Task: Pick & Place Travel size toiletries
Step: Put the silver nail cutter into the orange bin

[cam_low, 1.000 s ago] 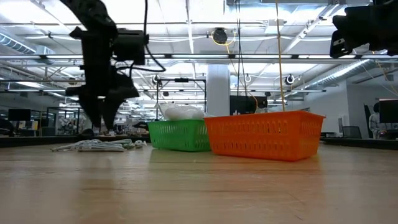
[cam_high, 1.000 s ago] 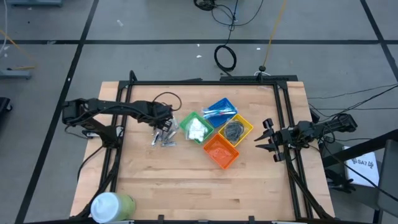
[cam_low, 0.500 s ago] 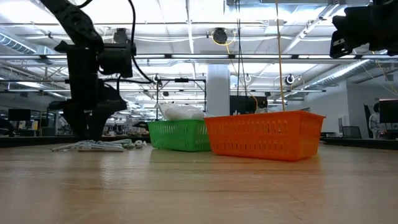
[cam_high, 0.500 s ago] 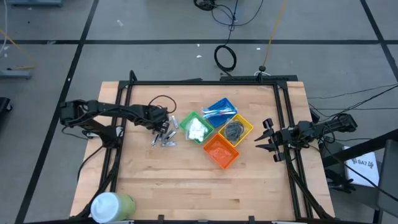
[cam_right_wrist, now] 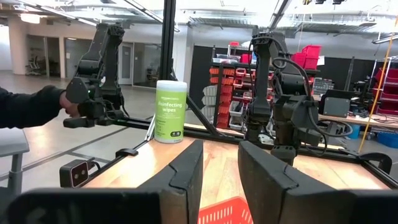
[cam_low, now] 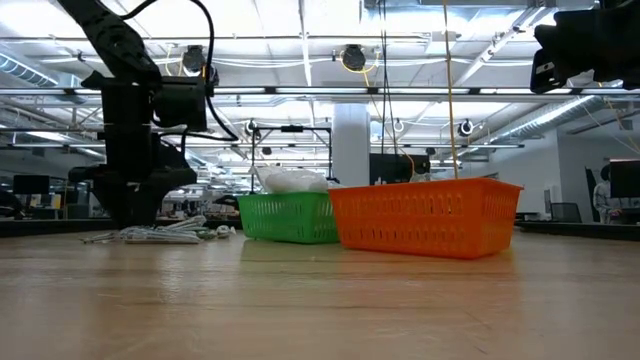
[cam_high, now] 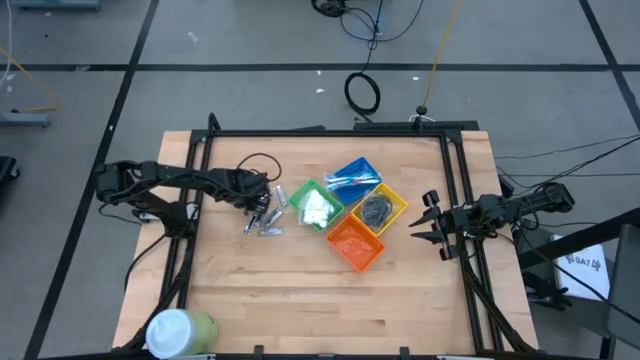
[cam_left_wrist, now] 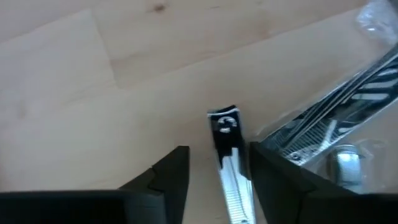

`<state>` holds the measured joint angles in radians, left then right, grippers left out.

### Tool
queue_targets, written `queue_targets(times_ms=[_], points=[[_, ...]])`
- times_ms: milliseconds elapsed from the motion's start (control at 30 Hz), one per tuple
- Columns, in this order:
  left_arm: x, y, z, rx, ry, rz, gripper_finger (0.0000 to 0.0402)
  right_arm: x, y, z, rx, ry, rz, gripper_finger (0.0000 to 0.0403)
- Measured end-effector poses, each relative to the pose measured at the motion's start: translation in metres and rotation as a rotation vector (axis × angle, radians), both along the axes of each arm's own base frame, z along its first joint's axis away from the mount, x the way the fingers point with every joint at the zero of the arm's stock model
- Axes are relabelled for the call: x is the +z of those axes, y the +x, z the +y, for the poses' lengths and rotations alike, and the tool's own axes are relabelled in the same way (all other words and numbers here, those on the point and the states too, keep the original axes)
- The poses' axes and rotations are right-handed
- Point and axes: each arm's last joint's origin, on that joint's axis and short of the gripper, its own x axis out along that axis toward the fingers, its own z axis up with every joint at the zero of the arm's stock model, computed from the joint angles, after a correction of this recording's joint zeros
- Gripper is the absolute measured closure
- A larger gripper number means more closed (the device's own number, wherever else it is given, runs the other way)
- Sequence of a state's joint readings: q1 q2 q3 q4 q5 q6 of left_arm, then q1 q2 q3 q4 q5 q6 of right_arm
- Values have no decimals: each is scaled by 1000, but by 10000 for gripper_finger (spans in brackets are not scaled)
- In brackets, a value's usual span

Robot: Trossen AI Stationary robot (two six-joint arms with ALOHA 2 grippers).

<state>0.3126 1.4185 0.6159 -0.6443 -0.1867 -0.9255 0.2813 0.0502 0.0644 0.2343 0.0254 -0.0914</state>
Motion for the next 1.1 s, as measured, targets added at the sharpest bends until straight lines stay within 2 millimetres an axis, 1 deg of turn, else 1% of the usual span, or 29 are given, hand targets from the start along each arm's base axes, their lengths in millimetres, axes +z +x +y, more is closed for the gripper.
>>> queue_targets(times_ms=[100, 233, 267, 367, 467, 567, 733, 833, 933, 1100], points=[[0, 1, 0, -6, -6, -15, 285, 0, 0, 0, -1, 0, 0, 312], [0, 2, 0, -10, -1, -17, 365, 0, 0, 0, 0, 0, 0, 312], [0, 2, 0, -14, 2, -16, 374, 0, 0, 0, -1, 0, 0, 312], [0, 2, 1, -27, 21, -7, 373, 0, 0, 0, 0, 0, 0, 312], [1, 2, 1, -36, 40, 7, 363, 0, 0, 0, 0, 0, 0, 312], [9, 7, -1, -68, 73, -11, 369, 0, 0, 0, -1, 0, 0, 312], [34, 18, -6, -145, 134, -105, 370, 0, 0, 0, -1, 0, 0, 312], [55, 26, -12, -201, 179, -180, 370, 0, 0, 0, 0, 0, 0, 312], [77, 32, -21, -263, 230, -254, 370, 0, 0, 0, 0, 0, 0, 312], [110, 56, -41, -440, 327, -454, 370, 0, 0, 0, -1, 0, 0, 312]])
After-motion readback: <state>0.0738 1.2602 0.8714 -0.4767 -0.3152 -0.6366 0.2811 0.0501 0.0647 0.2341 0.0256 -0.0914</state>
